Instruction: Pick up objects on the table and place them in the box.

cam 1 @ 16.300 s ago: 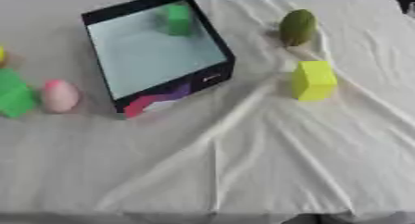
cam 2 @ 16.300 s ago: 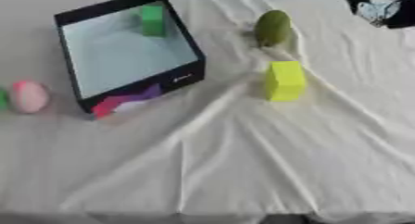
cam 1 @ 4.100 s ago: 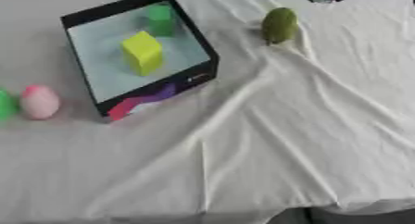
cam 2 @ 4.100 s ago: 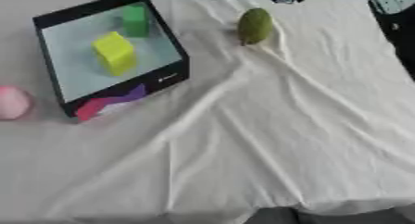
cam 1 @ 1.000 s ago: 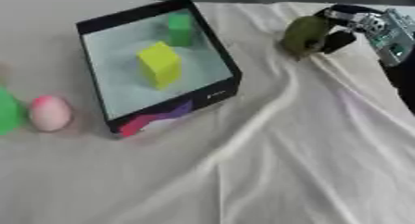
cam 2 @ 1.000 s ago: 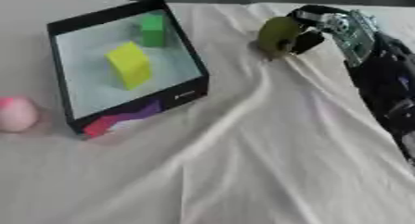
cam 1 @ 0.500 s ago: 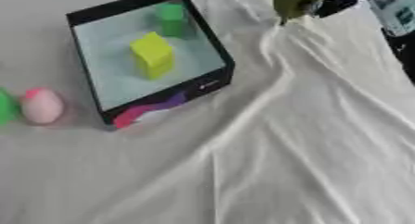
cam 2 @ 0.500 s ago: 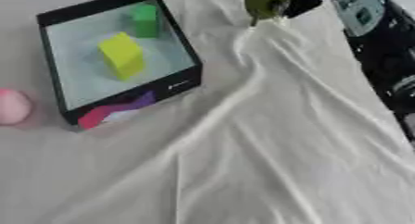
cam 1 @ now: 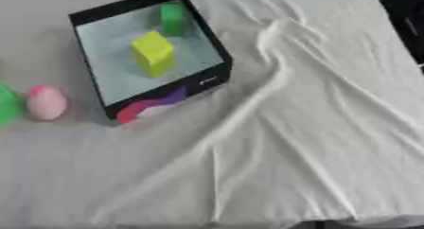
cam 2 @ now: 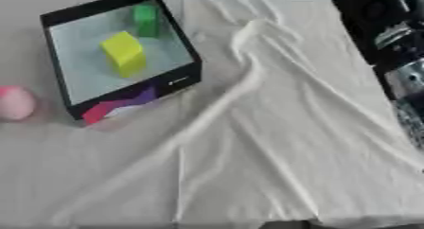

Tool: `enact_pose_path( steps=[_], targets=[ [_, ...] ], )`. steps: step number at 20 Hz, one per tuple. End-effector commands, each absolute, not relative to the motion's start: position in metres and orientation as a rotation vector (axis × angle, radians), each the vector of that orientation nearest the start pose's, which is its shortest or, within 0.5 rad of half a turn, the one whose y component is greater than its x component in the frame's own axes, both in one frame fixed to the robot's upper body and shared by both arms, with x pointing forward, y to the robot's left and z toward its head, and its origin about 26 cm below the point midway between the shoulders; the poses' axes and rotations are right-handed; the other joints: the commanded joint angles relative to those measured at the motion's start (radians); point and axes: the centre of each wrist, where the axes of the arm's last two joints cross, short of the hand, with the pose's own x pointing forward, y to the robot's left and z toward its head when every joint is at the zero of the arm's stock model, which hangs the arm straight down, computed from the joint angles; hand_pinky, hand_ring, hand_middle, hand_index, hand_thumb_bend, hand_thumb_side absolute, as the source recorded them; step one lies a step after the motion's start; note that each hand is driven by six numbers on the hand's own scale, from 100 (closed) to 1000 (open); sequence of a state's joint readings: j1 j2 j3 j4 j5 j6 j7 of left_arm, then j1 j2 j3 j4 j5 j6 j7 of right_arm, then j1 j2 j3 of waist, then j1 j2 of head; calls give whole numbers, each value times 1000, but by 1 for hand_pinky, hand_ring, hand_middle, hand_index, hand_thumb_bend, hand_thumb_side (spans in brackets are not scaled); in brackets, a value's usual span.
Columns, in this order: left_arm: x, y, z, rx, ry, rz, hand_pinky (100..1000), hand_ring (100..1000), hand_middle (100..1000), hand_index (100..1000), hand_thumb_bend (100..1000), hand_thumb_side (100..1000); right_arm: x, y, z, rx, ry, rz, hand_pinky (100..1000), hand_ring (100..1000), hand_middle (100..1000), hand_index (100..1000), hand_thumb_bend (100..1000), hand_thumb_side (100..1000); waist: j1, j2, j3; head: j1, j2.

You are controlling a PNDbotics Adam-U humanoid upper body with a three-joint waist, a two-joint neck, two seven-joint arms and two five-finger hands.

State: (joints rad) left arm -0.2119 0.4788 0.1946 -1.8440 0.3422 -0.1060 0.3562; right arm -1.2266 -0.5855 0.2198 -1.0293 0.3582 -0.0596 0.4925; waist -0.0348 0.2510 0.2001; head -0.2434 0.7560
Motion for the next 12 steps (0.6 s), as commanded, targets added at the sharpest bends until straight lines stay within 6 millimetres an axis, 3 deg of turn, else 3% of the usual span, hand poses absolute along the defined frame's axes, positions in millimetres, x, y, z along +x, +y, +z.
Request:
enact_pose_path(
  steps=[1,6,12],
  targets=[
    [300,364,189,355,-2226,265,822,867,789,768,100,713,462,-222,374,-576,-1883,1339,786,638,550,716,100,103,20,-47,4,-17,12],
    [300,368,183,362,-2200,300,823,866,790,770,100,716,460,-171,365,-507,-1940,1377,777,628,546,710,100,103,20,-59,21,-44,14],
    [295,379,180,408,-2195,367,823,866,784,770,100,714,466,-145,337,-539,-1885,1380,770,626,547,710,100,121,23,-60,37,-68,14]
  ],
)
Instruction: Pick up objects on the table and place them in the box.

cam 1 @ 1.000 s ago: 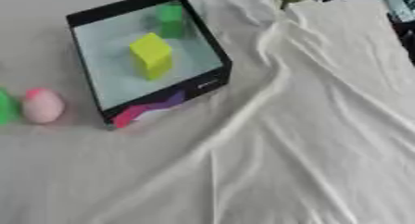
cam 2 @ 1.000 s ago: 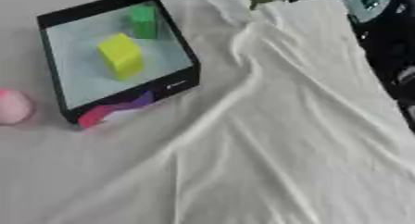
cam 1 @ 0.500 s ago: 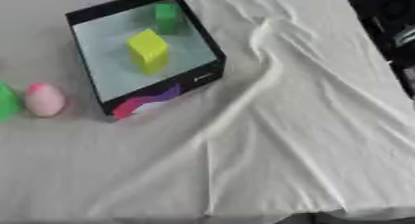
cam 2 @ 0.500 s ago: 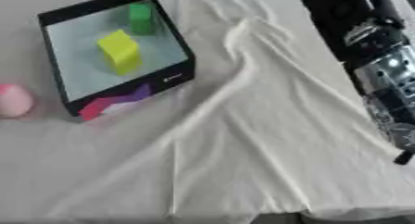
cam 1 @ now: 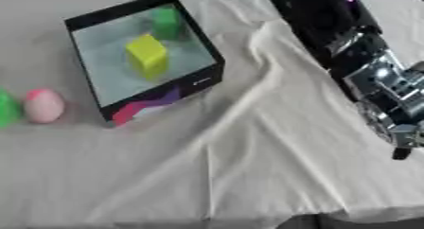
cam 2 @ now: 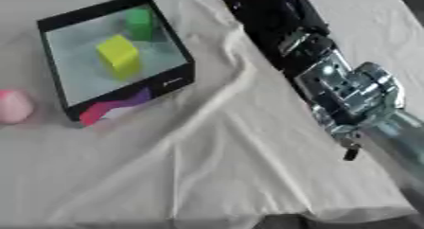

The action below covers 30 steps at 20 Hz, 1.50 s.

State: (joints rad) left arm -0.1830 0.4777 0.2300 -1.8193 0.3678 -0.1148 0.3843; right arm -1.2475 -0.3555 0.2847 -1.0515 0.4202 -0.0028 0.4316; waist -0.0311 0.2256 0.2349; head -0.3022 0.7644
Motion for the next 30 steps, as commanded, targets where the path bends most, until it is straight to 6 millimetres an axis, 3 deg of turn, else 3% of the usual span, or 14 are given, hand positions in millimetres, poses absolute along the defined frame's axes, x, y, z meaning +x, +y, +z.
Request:
enact_pose_path(
  steps=[1,13,23,26,30],
  targets=[
    [293,382,180,421,-2196,374,823,866,781,770,100,713,467,-143,332,-551,-1871,1380,769,626,547,710,100,126,20,-34,3,-11,6],
    [291,390,189,459,-2231,389,825,866,779,770,100,703,478,-132,284,-578,-1721,1473,766,634,549,710,100,172,18,-29,21,-31,6],
    [292,387,190,447,-2239,382,826,867,779,770,100,701,485,-137,252,-632,-1619,1534,763,653,562,718,100,207,7,-23,42,-45,6],
    [292,386,190,443,-2237,380,826,868,779,771,100,707,487,-138,246,-638,-1594,1559,773,672,578,733,100,236,6,-21,44,-47,6],
    [293,385,191,435,-2239,375,826,868,779,771,100,707,486,-137,242,-648,-1553,1653,829,747,664,843,100,300,6,-20,45,-50,6]
  ],
)
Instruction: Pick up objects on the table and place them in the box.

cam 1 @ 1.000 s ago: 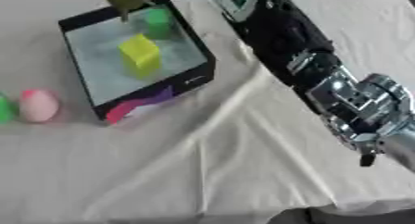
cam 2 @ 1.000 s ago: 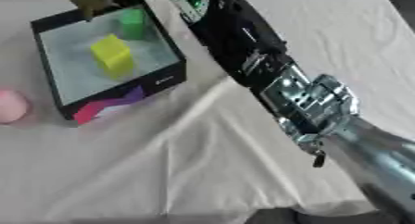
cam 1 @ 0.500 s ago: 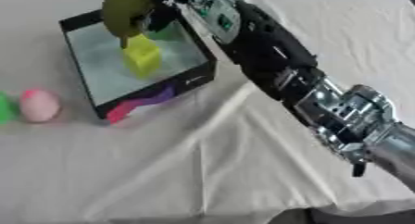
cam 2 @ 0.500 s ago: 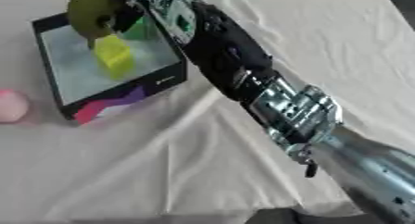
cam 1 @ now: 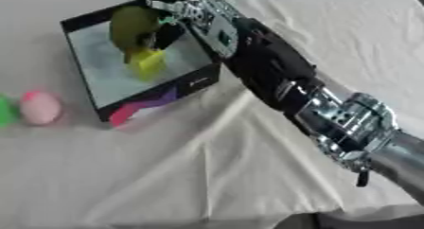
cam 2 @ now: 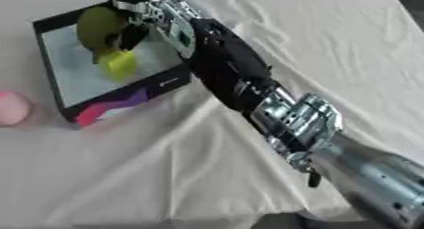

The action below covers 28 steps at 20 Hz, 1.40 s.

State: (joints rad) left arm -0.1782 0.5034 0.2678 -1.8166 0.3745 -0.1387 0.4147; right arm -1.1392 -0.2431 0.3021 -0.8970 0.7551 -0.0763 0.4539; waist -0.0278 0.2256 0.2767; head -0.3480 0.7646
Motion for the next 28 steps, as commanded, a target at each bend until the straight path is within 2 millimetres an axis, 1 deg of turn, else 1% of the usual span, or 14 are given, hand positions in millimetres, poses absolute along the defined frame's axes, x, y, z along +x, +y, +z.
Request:
enact_pose_path(
  steps=[1,4,5,6,8,9,10,11,13,14,15,18,24,28],
  targets=[
    [293,385,191,434,-2239,373,826,868,778,771,100,707,486,-137,241,-645,-1547,1674,835,774,694,878,116,306,3,-19,3,-5,5],
    [293,385,190,432,-2237,370,827,869,778,771,100,707,487,-139,241,-624,-1530,1715,856,817,741,915,130,292,2,-18,2,-6,5],
    [293,385,190,432,-2238,369,827,869,778,771,100,707,487,-139,242,-620,-1527,1722,878,849,775,945,160,281,2,-18,1,-5,5],
    [293,385,190,433,-2238,368,827,869,778,771,100,707,487,-140,243,-618,-1526,1731,888,858,788,959,174,271,2,-18,1,-5,5],
    [293,385,190,434,-2235,366,827,869,778,772,100,708,486,-141,247,-616,-1538,1740,906,862,790,960,229,261,2,-19,0,-4,5],
    [293,385,189,434,-2233,363,828,870,779,772,100,708,486,-141,250,-618,-1550,1742,920,865,800,971,293,253,2,-19,-1,-3,5],
    [293,385,189,435,-2232,360,828,870,779,772,100,708,485,-141,254,-622,-1568,1744,928,869,810,983,319,252,2,-20,-2,-2,5],
    [293,385,189,435,-2232,359,828,870,779,772,100,708,484,-141,257,-624,-1581,1745,947,882,828,991,351,273,2,-21,-3,-2,5],
    [293,385,189,434,-2231,359,828,870,779,773,100,708,482,-141,262,-633,-1596,1738,969,899,847,1000,381,365,3,-22,-4,-2,5],
    [293,385,189,434,-2232,357,828,870,779,773,100,707,482,-142,264,-642,-1603,1731,973,899,851,1000,363,392,4,-22,-4,-3,5],
    [293,385,189,433,-2232,355,829,870,779,773,100,708,482,-142,265,-644,-1609,1723,975,897,852,1000,332,397,4,-22,-4,-3,5],
    [293,385,188,431,-2229,349,830,871,779,773,100,708,480,-141,269,-619,-1631,1702,977,894,854,1000,301,400,5,-22,-5,-4,5],
    [292,386,188,432,-2230,343,830,871,778,773,100,706,477,-142,277,-603,-1656,1683,974,888,856,1000,285,404,6,-26,-10,-1,5],
    [291,388,188,445,-2228,343,831,872,778,773,100,704,474,-146,285,-615,-1668,1679,973,889,864,1000,301,425,10,-31,-19,6,5]
  ],
)
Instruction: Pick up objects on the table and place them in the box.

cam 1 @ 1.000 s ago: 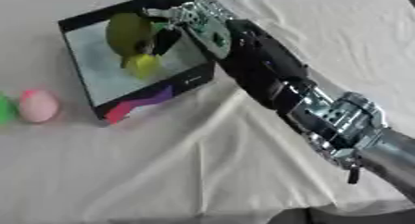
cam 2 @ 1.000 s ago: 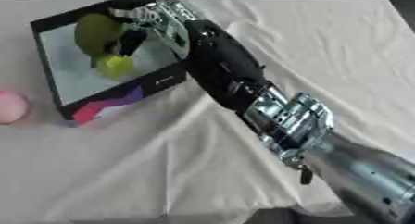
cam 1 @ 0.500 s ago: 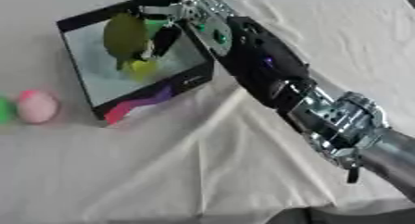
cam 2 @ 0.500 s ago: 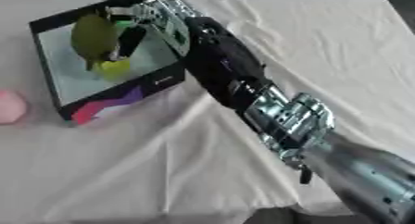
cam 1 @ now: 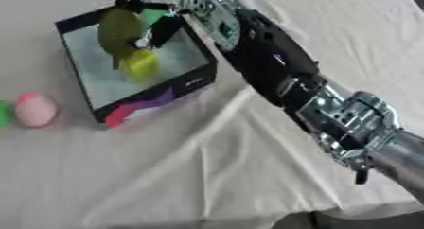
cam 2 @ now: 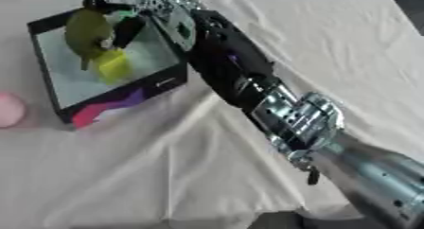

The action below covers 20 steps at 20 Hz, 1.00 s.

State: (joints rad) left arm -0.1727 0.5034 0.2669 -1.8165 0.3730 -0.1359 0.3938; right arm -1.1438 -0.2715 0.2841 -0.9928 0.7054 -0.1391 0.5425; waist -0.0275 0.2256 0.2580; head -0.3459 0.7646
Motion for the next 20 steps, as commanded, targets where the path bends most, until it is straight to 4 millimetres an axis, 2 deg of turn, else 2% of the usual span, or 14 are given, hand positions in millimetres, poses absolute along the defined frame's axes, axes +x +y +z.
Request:
enact_pose_path(
  steps=[1,5,7,9,11,12,13,16,18,19,20],
  targets=[
    [290,388,187,445,-2228,342,831,872,778,773,100,704,474,-147,285,-614,-1664,1682,973,889,864,1000,298,422,12,-32,-2,4,5],
    [291,387,187,440,-2229,333,831,872,777,773,100,703,474,-147,284,-612,-1658,1676,975,891,868,1000,241,463,17,-33,-5,0,5],
    [291,388,187,438,-2227,331,831,873,777,773,100,703,474,-147,284,-618,-1659,1672,975,890,869,1000,184,461,17,-32,-7,-1,5],
    [291,388,187,438,-2228,327,831,873,777,773,100,703,474,-148,284,-620,-1664,1659,971,882,866,1000,175,447,17,-30,-7,-1,5],
    [291,388,188,440,-2231,324,831,873,777,773,100,701,474,-149,284,-607,-1671,1639,967,876,863,1000,151,404,17,-30,-8,1,5],
    [290,388,188,442,-2233,324,831,873,777,773,100,700,473,-151,286,-597,-1678,1623,959,869,856,1000,100,342,17,-30,-9,3,5],
    [290,388,188,444,-2234,324,831,873,777,773,100,699,472,-153,289,-588,-1689,1603,955,865,851,1000,100,292,16,-31,-10,4,5],
    [288,389,189,454,-2238,318,832,873,777,774,100,698,458,-167,315,-577,-1793,1519,932,859,829,1000,100,105,13,-35,-22,23,5],
    [287,389,189,461,-2235,311,832,874,778,774,100,699,440,-179,342,-589,-1900,1458,934,872,831,973,100,100,12,-37,-33,46,5],
    [287,389,188,462,-2233,306,833,874,778,774,100,699,431,-177,354,-588,-1953,1417,933,871,827,966,100,100,14,-39,-39,59,5],
    [287,389,188,463,-2231,303,833,874,778,774,100,698,424,-179,362,-577,-1990,1374,919,857,814,942,100,199,15,-39,-44,71,5]
  ],
)
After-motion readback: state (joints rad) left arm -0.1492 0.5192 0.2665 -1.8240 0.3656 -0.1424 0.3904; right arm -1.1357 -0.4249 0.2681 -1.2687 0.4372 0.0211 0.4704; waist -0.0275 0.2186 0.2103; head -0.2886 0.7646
